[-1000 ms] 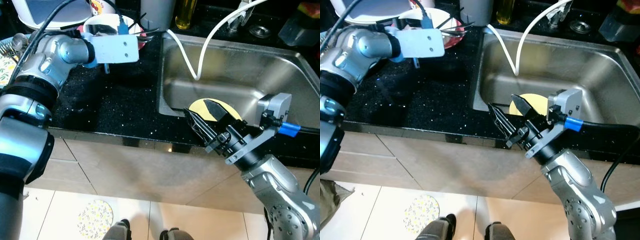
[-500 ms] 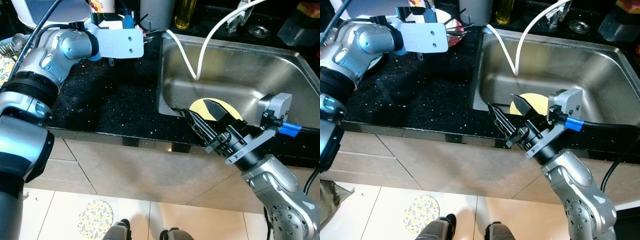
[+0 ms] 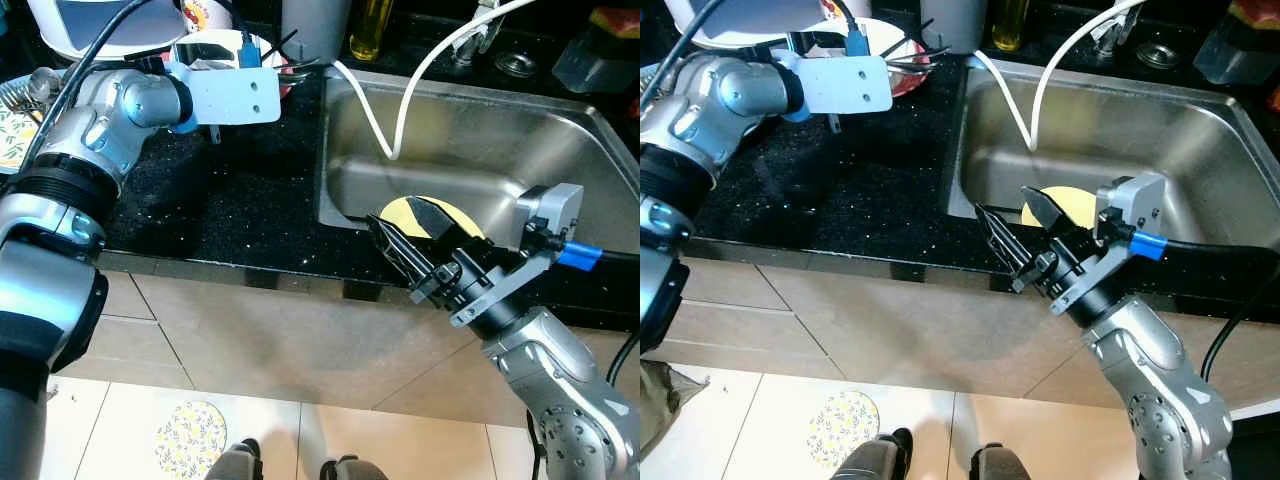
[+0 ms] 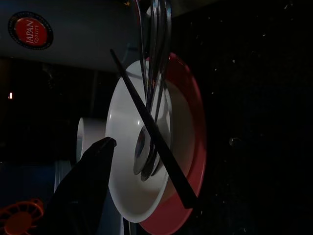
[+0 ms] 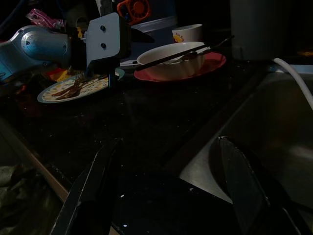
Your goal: Kitchen organization
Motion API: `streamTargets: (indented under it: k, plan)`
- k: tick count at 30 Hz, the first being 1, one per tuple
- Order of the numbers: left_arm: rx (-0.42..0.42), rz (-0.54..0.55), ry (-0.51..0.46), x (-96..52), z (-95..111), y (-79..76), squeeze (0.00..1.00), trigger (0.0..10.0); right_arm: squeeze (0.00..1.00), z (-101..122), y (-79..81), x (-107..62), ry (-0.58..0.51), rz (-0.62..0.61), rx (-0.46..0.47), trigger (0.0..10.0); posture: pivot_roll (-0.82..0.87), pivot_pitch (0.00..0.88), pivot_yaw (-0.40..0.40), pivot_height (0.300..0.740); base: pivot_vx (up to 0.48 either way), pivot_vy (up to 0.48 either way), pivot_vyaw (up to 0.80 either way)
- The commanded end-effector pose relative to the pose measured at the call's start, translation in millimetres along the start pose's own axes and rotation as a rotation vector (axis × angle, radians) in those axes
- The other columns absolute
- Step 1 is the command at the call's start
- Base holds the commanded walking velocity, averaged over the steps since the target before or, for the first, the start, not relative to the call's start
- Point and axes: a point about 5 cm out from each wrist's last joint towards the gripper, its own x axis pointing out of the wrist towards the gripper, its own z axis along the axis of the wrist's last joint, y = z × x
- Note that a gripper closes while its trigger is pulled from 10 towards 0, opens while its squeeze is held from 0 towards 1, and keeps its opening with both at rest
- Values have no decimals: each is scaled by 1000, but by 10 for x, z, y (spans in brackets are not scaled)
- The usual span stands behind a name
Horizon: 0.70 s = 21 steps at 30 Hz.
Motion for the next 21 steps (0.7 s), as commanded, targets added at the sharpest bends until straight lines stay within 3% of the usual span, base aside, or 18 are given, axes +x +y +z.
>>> streamTargets:
  k: [1,21]
  plan:
    - [10,-15,-12,-5,8,-21,0,10000,0,17,-16,-12,-5,4,-2,10000,-36,171,-69,740,0,0,0]
    - [88,-10,112,6,-155,-116,0,10000,0,30,-4,-32,-7,-3,4,10000,-40,182,-66,740,0,0,0]
